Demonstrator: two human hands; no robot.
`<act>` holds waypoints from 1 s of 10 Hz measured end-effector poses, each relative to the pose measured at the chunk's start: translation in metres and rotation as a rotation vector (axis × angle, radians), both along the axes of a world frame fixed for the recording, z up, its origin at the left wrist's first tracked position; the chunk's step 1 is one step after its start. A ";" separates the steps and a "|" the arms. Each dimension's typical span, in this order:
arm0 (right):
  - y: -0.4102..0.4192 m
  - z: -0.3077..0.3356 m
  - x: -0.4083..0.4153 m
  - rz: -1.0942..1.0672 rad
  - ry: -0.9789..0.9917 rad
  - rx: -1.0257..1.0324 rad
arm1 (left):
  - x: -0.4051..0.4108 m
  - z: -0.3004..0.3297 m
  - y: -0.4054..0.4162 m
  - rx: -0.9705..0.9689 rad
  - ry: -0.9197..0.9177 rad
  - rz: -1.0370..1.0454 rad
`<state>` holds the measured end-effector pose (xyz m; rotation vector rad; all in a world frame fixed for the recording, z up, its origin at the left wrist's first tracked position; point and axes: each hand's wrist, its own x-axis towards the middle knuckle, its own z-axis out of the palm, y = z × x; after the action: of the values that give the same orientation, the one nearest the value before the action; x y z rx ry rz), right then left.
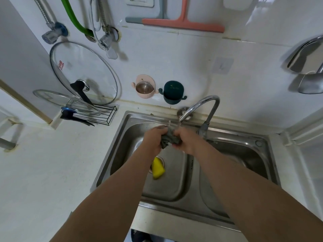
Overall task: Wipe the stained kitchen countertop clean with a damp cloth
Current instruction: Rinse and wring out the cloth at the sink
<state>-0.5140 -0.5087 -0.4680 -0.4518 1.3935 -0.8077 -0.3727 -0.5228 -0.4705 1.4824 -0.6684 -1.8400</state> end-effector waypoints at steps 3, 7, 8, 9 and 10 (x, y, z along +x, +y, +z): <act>-0.004 0.020 0.004 0.048 0.170 -0.116 | -0.005 -0.014 0.014 0.394 0.270 -0.164; 0.030 -0.012 -0.099 0.258 0.772 0.097 | -0.074 0.016 0.001 -0.178 -0.357 -0.126; 0.030 -0.004 -0.105 0.504 1.014 0.076 | -0.067 0.018 0.001 -0.227 -0.363 -0.090; 0.022 0.001 -0.100 0.560 1.043 0.095 | -0.051 0.020 -0.005 -0.166 -0.296 -0.011; 0.013 0.013 -0.069 0.643 0.990 -0.002 | -0.038 0.025 -0.003 -0.084 -0.271 0.024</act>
<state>-0.5834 -0.4961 -0.4550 -1.3346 1.9582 -0.0041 -0.4111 -0.5253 -0.4458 1.6916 -0.8414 -1.5875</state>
